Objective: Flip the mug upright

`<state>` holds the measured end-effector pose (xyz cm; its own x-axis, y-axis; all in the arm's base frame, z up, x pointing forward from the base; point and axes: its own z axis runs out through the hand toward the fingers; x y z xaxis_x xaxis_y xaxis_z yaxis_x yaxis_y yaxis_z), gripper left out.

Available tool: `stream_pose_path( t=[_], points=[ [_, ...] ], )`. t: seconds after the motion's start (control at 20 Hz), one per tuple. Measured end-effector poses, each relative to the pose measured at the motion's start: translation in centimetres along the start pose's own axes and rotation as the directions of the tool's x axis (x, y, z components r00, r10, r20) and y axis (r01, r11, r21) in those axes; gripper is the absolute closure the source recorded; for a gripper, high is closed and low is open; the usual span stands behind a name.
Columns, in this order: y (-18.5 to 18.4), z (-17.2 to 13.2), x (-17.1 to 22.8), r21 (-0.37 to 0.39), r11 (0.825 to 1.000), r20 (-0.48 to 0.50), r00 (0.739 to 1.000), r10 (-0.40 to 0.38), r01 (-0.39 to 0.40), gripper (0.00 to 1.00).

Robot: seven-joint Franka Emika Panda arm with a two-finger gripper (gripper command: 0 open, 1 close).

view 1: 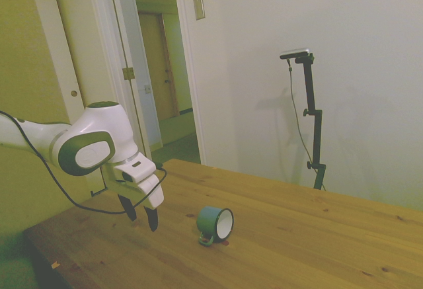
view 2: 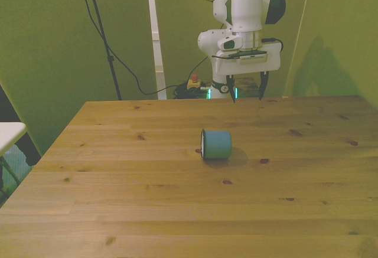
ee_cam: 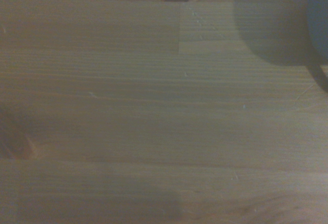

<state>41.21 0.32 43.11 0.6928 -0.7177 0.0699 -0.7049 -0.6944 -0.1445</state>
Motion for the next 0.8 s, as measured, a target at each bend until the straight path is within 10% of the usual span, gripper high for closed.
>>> stream_pose_path(
  t=[0.8],
  points=[
    [4.9,-5.0,17.3,0.09,0.994,-0.064,0.996,0.065,-0.059,0.0]
  ],
)
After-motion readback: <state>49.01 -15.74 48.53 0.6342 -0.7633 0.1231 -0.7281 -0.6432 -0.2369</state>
